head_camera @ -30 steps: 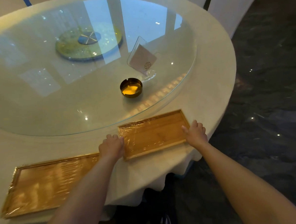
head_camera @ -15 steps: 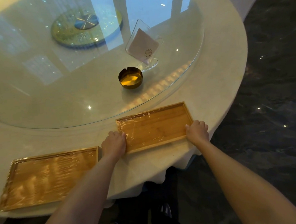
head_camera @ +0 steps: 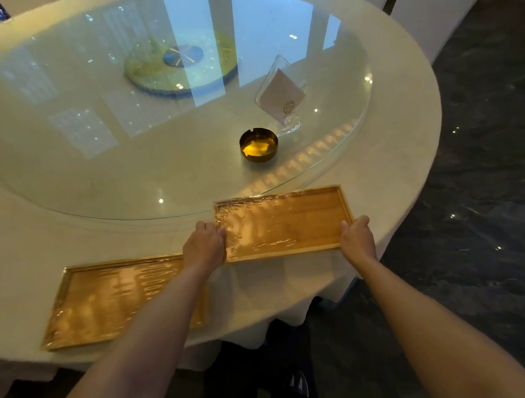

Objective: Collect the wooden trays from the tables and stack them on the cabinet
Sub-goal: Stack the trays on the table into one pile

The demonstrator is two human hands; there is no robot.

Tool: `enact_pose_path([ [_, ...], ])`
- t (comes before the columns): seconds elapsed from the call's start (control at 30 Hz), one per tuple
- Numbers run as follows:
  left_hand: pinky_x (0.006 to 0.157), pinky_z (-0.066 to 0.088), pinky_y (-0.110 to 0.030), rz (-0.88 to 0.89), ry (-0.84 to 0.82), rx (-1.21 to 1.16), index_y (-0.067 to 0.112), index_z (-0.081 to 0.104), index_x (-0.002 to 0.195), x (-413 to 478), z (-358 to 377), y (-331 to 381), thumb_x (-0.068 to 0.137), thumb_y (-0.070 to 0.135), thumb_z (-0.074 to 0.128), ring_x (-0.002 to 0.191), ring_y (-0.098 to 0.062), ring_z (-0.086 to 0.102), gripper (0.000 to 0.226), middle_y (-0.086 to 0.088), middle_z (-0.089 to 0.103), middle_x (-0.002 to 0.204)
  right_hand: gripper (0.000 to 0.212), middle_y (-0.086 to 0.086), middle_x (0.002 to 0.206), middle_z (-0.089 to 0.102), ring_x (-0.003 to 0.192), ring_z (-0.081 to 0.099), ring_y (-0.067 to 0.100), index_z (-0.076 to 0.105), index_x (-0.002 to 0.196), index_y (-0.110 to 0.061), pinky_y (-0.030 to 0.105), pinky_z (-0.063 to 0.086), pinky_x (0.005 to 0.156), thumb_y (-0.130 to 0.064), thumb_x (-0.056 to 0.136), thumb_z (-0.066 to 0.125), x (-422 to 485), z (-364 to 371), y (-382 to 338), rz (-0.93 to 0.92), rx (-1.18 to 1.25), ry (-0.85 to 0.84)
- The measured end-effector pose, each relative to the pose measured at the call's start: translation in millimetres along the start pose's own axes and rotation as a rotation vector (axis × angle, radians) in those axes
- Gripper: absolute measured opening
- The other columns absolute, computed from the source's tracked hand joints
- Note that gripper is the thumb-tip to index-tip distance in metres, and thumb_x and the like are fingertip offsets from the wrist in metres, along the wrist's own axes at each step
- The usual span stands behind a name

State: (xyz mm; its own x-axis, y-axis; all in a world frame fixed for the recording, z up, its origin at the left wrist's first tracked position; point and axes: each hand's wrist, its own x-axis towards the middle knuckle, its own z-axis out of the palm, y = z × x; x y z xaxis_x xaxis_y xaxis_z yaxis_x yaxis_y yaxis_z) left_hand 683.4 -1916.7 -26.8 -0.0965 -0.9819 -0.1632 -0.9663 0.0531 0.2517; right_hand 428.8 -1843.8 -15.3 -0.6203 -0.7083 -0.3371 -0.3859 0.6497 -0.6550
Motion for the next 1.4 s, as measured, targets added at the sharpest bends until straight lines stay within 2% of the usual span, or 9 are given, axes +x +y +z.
enact_pose_path([
  [0.17, 0.08, 0.049, -0.04, 0.026, 0.073, 0.014, 0.0, 0.052, 0.116, -13.1, -48.9, -59.6, 0.1, 0.03, 0.028, 0.103, -0.033, 0.058, 0.042, -0.017, 0.054, 0.119, 0.034, 0.021, 0.116, 0.055, 0.086, 0.047, 0.024, 0.039, 0.119, 0.002, 0.032, 0.035, 0.071, -0.024, 0.099, 0.032, -52.9, 26.0, -44.3, -0.076, 0.032, 0.007],
  [0.3, 0.08, 0.048, -0.04, 0.007, 0.09, 0.019, 0.0, 0.05, 0.119, -27.5, -81.9, -122.8, 0.1, 0.029, 0.028, 0.106, -0.034, 0.058, 0.042, -0.017, 0.052, 0.123, 0.038, 0.022, 0.121, 0.055, 0.106, 0.054, 0.034, 0.044, 0.122, 0.004, 0.032, 0.035, 0.077, -0.025, 0.099, 0.033, -97.2, 65.7, -79.0, -0.137, -0.006, 0.014],
  [0.37, 0.082, 0.048, -0.041, -0.008, 0.08, 0.007, 0.001, 0.05, 0.119, -34.5, -90.6, -157.5, 0.1, 0.03, 0.027, 0.106, -0.035, 0.058, 0.042, -0.017, 0.052, 0.123, 0.038, 0.022, 0.121, 0.056, 0.11, 0.053, 0.036, 0.046, 0.121, 0.005, 0.033, 0.037, 0.078, -0.024, 0.099, 0.033, -119.3, 89.1, -91.4, -0.143, -0.016, 0.013],
  [0.57, 0.082, 0.046, -0.042, -0.049, 0.016, -0.018, -0.001, 0.052, 0.111, -58.6, -93.9, -238.8, 0.1, 0.028, 0.026, 0.105, -0.036, 0.058, 0.04, -0.019, 0.059, 0.117, 0.038, 0.022, 0.117, 0.058, 0.105, 0.057, 0.035, 0.044, 0.119, 0.003, 0.036, 0.04, 0.075, -0.027, 0.099, 0.032, -175.6, 148.0, -104.2, -0.097, -0.046, -0.025],
  [0.67, 0.078, 0.045, -0.038, -0.079, -0.002, -0.042, 0.0, 0.052, 0.111, -69.0, -91.0, -262.7, 0.101, 0.027, 0.026, 0.103, -0.033, 0.059, 0.04, -0.018, 0.059, 0.115, 0.038, 0.02, 0.118, 0.058, 0.105, 0.058, 0.034, 0.043, 0.12, 0.001, 0.039, 0.045, 0.079, -0.028, 0.099, 0.032, -196.2, 165.8, -103.8, -0.074, -0.091, -0.074],
  [0.77, 0.072, 0.042, -0.033, -0.099, -0.014, -0.041, 0.0, 0.053, 0.112, -73.9, -88.5, -276.3, 0.101, 0.026, 0.025, 0.101, -0.031, 0.059, 0.04, -0.017, 0.059, 0.115, 0.038, 0.019, 0.118, 0.058, 0.104, 0.059, 0.032, 0.042, 0.122, -0.001, 0.04, 0.048, 0.083, -0.029, 0.099, 0.032, -209.2, 177.9, -102.0, -0.062, -0.121, -0.108],
  [1.03, 0.086, 0.045, -0.041, -0.12, -0.074, -0.06, -0.004, 0.05, 0.115, -84.8, -71.6, -288.3, 0.101, 0.024, 0.026, 0.108, -0.037, 0.057, 0.04, -0.022, 0.057, 0.12, 0.037, 0.021, 0.119, 0.058, 0.105, 0.058, 0.033, 0.042, 0.122, 0.001, 0.038, 0.045, 0.08, -0.026, 0.099, 0.031, -214.1, 188.9, -96.5, -0.063, -0.197, -0.142],
  [1.23, 0.079, 0.047, -0.042, -0.151, -0.095, -0.094, -0.002, 0.049, 0.112, -85.7, -67.2, -295.0, 0.101, 0.026, 0.025, 0.102, -0.039, 0.06, 0.038, -0.024, 0.063, 0.113, 0.036, 0.019, 0.116, 0.059, 0.103, 0.059, 0.031, 0.043, 0.121, 0.001, 0.037, 0.046, 0.08, -0.026, 0.099, 0.031, -215.0, 194.1, -91.9, -0.095, -0.229, -0.153],
  [1.4, 0.074, 0.046, -0.038, -0.13, -0.109, -0.072, 0.0, 0.048, 0.114, -82.8, -67.8, -285.0, 0.101, 0.026, 0.025, 0.1, -0.036, 0.062, 0.037, -0.021, 0.064, 0.112, 0.033, 0.02, 0.12, 0.057, 0.107, 0.057, 0.032, 0.041, 0.121, 0.001, 0.037, 0.045, 0.08, -0.023, 0.099, 0.033, -211.8, 193.6, -91.7, -0.048, -0.19, -0.161],
])
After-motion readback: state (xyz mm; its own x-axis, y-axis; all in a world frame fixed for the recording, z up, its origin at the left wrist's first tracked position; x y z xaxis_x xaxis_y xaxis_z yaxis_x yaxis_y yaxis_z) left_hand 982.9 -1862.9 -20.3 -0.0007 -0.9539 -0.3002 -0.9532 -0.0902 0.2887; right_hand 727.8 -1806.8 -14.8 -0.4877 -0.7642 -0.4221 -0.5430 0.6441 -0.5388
